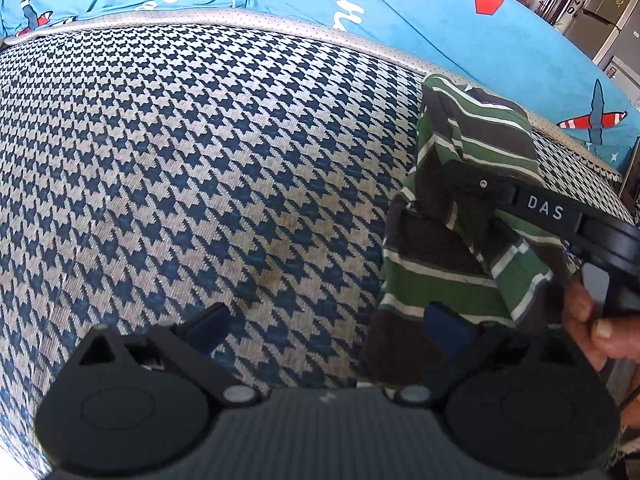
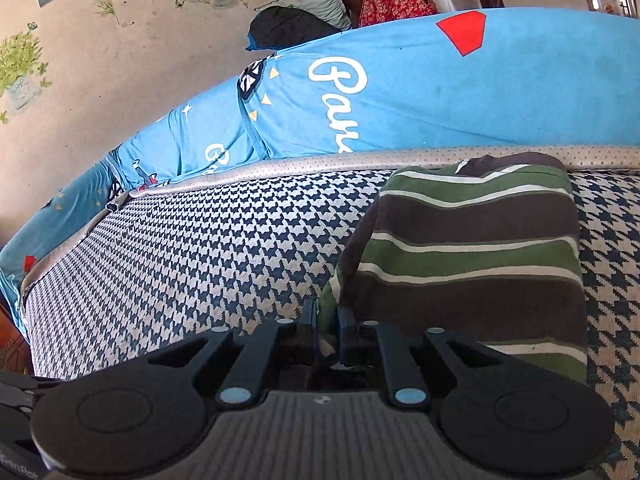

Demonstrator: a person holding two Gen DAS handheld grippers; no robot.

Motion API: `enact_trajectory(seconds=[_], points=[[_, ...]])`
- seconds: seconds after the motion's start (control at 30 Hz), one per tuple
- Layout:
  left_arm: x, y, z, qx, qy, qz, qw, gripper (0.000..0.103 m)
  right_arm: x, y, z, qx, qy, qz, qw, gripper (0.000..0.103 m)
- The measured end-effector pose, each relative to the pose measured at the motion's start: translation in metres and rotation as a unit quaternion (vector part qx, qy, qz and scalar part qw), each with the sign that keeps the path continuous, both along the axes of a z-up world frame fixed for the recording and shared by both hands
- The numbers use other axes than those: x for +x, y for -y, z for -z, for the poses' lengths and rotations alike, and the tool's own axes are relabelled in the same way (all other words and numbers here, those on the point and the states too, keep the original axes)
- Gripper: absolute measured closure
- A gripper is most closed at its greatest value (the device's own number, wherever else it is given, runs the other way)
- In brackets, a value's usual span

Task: Fold clothes
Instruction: 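Lift and fold the grasped shirt side over the center with the right gripper, then lower the folded side onto the shirt and open the right gripper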

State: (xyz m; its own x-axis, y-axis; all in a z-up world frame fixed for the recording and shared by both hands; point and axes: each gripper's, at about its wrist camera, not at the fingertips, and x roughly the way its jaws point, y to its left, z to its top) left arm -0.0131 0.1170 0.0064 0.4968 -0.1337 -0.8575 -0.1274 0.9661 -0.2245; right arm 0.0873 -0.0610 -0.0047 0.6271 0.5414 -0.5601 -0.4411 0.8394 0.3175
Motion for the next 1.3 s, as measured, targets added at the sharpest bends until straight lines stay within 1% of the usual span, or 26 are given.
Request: enact_trajectory(seconds=[0.07, 0.13, 0.27, 0.5, 0.67, 0.8, 1.07, 1.2, 1.3], points=[[0.000, 0.002, -0.001, 0.004, 0.002, 0.002, 1.0000, 0.000, 0.000, 0.001, -0.004, 0.003, 0.000, -0.001, 1.000, 0.085], [0.000, 0.005, -0.001, 0.014, 0.004, 0.006, 0.9999, 0.000, -0.004, 0.004, -0.009, 0.004, 0.003, -0.002, 1.000, 0.084], [0.000, 0.010, -0.001, 0.028, 0.006, 0.012, 0.9995, 0.000, -0.013, 0.011, -0.021, -0.003, 0.018, -0.002, 1.000, 0.075], [-0.001, 0.021, -0.002, 0.045, 0.012, 0.023, 0.9986, 0.000, -0.032, 0.028, -0.032, -0.035, 0.026, 0.003, 0.999, 0.072], [-0.002, 0.030, 0.000, 0.057, 0.011, 0.038, 0.9976, 0.000, -0.045, 0.046, -0.033, -0.043, 0.011, 0.020, 0.999, 0.071], [-0.007, 0.032, 0.000, 0.058, 0.013, 0.043, 0.9973, 0.000, -0.060, 0.060, -0.035, -0.052, 0.006, 0.033, 0.998, 0.070], [-0.024, 0.037, -0.006, 0.056, 0.031, 0.045, 0.9969, 0.000, -0.099, 0.085, -0.033, -0.057, -0.014, 0.060, 0.996, 0.068], [-0.040, 0.042, -0.001, 0.038, 0.032, 0.040, 0.9980, 0.000, -0.121, 0.099, -0.033, -0.059, -0.017, 0.068, 0.996, 0.063], [-0.054, 0.052, 0.003, 0.041, 0.036, 0.047, 0.9974, 0.000, -0.139, 0.108, -0.034, -0.059, -0.012, 0.075, 0.995, 0.063]])
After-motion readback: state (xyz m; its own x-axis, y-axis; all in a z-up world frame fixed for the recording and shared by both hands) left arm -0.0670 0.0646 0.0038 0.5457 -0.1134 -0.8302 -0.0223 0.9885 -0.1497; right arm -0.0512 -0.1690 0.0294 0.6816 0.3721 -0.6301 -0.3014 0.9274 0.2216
